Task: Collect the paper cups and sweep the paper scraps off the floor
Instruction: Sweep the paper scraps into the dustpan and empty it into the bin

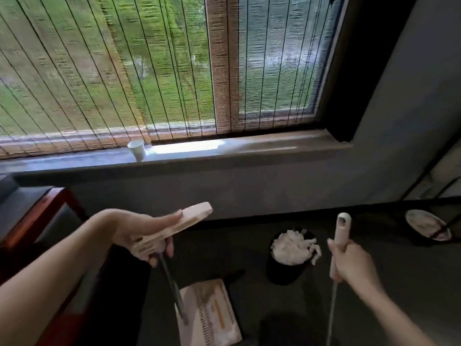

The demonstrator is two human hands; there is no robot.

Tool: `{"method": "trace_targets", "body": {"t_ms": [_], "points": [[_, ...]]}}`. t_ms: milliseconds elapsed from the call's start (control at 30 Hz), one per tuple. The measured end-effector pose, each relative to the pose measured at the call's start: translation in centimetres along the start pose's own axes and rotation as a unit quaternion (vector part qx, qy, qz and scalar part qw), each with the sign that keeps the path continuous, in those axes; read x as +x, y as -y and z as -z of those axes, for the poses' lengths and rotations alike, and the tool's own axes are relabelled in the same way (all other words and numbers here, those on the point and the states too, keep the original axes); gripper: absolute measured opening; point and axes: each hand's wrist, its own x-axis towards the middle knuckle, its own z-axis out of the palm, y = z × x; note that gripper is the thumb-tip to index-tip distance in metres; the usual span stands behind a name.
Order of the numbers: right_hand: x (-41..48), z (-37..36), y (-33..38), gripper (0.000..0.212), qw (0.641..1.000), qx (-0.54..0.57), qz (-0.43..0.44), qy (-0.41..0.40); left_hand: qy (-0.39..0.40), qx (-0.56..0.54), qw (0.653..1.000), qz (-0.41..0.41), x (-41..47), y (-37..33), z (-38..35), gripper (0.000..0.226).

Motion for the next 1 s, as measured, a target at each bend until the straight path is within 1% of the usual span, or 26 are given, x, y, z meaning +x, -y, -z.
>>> {"method": "trace_targets", "body": {"t_ms": [33, 67, 133, 167, 200, 233, 267, 333, 400, 433, 500, 567, 667, 733, 800, 867, 900, 933, 967, 1000], "points": [[0.1, -0.8, 0.2, 0.043, 1.0, -0.024, 0.014, 0.002, 0.016, 0.06, 0.998, -0.008, 0.6, -0.9, 1.0, 0.05], [0.3, -1.3, 0.3, 0.041, 0.997, -0.056, 0.043, -0.001, 0.003, 0.11, 0.994, -0.026, 1.3, -1.8, 1.8, 0.039], [0.3, -2.0, 0.9, 0.029, 0.988, -0.112, 0.109, -0.012, -0.048, 0.174, 0.98, -0.078, 3.4, -3.1, 2.6, 0.022], [0.4, -2.2, 1.4, 0.029, 0.987, -0.1, 0.123, -0.019, -0.07, 0.234, 0.964, -0.106, 4.6, -3.8, 2.9, 0.017], [0.7, -2.6, 1.7, 0.031, 0.987, -0.074, 0.14, -0.019, -0.103, 0.314, 0.935, -0.125, 5.7, -4.4, 3.2, 0.017], [1.1, -2.8, 2.4, 0.03, 0.986, -0.054, 0.156, -0.007, -0.145, 0.395, 0.897, -0.14, 6.9, -4.8, 3.7, 0.018], [1.6, -3.2, 3.1, 0.026, 0.983, -0.043, 0.177, 0.015, -0.176, 0.449, 0.862, -0.155, 7.8, -5.3, 4.0, 0.021], [3.2, -4.1, 4.5, 0.018, 0.976, -0.03, 0.204, 0.066, -0.209, 0.49, 0.823, -0.199, 9.5, -6.1, 4.9, 0.022], [4.8, -4.8, 6.5, 0.005, 0.969, -0.069, 0.221, 0.092, -0.229, 0.517, 0.796, -0.216, 11.0, -7.0, 5.9, 0.02], [5.6, -5.1, 7.7, 0.007, 0.963, -0.085, 0.24, 0.092, -0.231, 0.531, 0.786, -0.215, 12.0, -7.3, 6.7, 0.023], [7.5, -5.7, 10.3, 0.011, 0.953, -0.07, 0.279, 0.098, -0.228, 0.553, 0.773, -0.209, 13.7, -8.0, 8.3, 0.028], [9.8, -6.7, 12.7, 0.014, 0.945, -0.064, 0.301, 0.114, -0.225, 0.56, 0.767, -0.219, 15.4, -8.5, 10.0, 0.028], [13.9, -8.3, 15.5, 0.02, 0.953, -0.062, 0.27, 0.123, -0.227, 0.577, 0.752, -0.223, 18.8, -9.5, 12.1, 0.029], [16.7, -9.9, 17.0, 0.026, 0.96, -0.058, 0.238, 0.135, -0.219, 0.543, 0.772, -0.245, 21.6, -10.0, 13.8, 0.029], [19.5, -11.9, 18.4, 0.026, 0.962, -0.047, 0.222, 0.149, -0.199, 0.507, 0.794, -0.27, 24.4, -10.7, 15.7, 0.024], [22.2, -13.9, 20.0, 0.023, 0.965, -0.027, 0.209, 0.158, -0.183, 0.495, 0.799, -0.287, 27.5, -11.3, 17.5, 0.023], [23.5, -14.9, 20.8, 0.021, 0.966, -0.013, 0.208, 0.154, -0.171, 0.494, 0.808, -0.274, 28.6, -11.8, 18.2, 0.023], [24.9, -16.0, 21.6, 0.017, 0.967, -0.008, 0.211, 0.145, -0.162, 0.502, 0.807, -0.264, 29.8, -12.1, 18.9, 0.023], [26.3, -17.0, 22.5, 0.017, 0.967, -0.016, 0.213, 0.138, -0.156, 0.484, 0.82, -0.262, 31.3, -12.4, 19.7, 0.022], [27.7, -18.0, 23.5, 0.02, 0.966, -0.042, 0.216, 0.14, -0.14, 0.474, 0.82, -0.289, 33.2, -12.7, 20.5, 0.023]]}}
